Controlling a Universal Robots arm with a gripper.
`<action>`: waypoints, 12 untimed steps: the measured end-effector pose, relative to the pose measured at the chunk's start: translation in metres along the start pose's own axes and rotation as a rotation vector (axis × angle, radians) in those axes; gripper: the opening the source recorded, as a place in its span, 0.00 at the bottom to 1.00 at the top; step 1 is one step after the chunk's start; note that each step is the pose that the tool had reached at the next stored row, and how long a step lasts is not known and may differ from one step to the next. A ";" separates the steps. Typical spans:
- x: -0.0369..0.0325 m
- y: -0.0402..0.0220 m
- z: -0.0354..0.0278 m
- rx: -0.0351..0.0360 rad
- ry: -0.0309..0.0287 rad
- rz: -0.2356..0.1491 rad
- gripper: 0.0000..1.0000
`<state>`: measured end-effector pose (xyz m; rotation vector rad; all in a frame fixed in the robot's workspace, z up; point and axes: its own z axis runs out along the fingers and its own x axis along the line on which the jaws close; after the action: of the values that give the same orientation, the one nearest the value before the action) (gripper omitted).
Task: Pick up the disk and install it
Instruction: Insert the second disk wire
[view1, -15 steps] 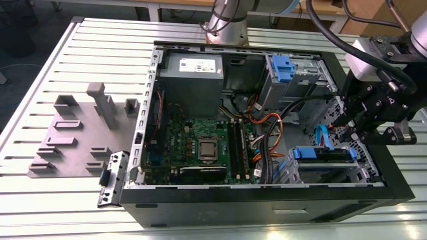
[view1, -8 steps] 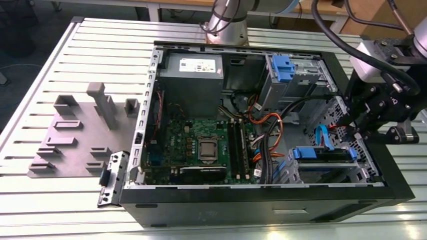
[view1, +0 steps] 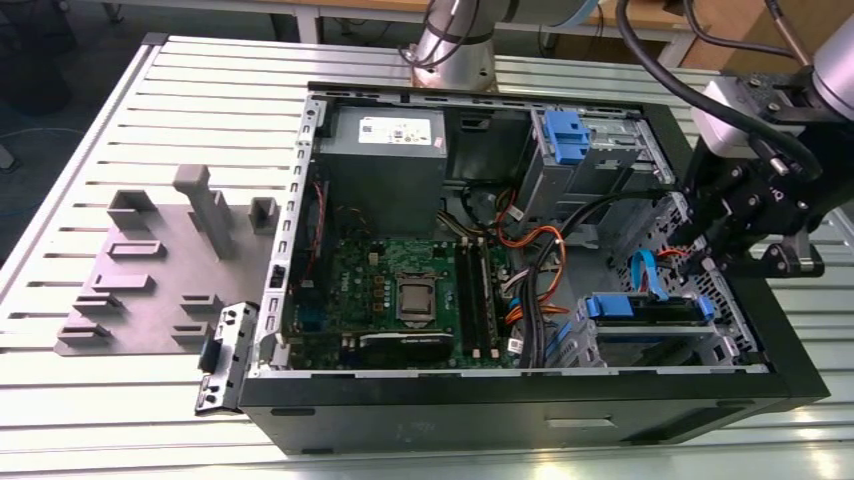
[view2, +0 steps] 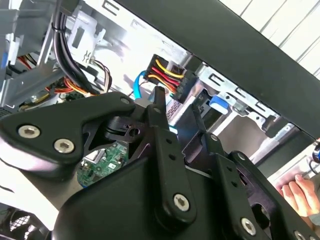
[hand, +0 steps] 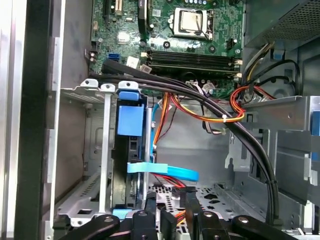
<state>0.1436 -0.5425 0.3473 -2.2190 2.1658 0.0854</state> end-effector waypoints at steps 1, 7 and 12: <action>-0.0005 -0.0005 0.0001 0.0000 0.0000 0.000 0.37; -0.0003 -0.0143 0.0000 -0.0071 0.0002 0.000 0.37; 0.0000 -0.0177 0.0010 -0.0098 0.0005 0.001 0.37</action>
<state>0.1613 -0.5420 0.3461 -2.2235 2.1712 0.0958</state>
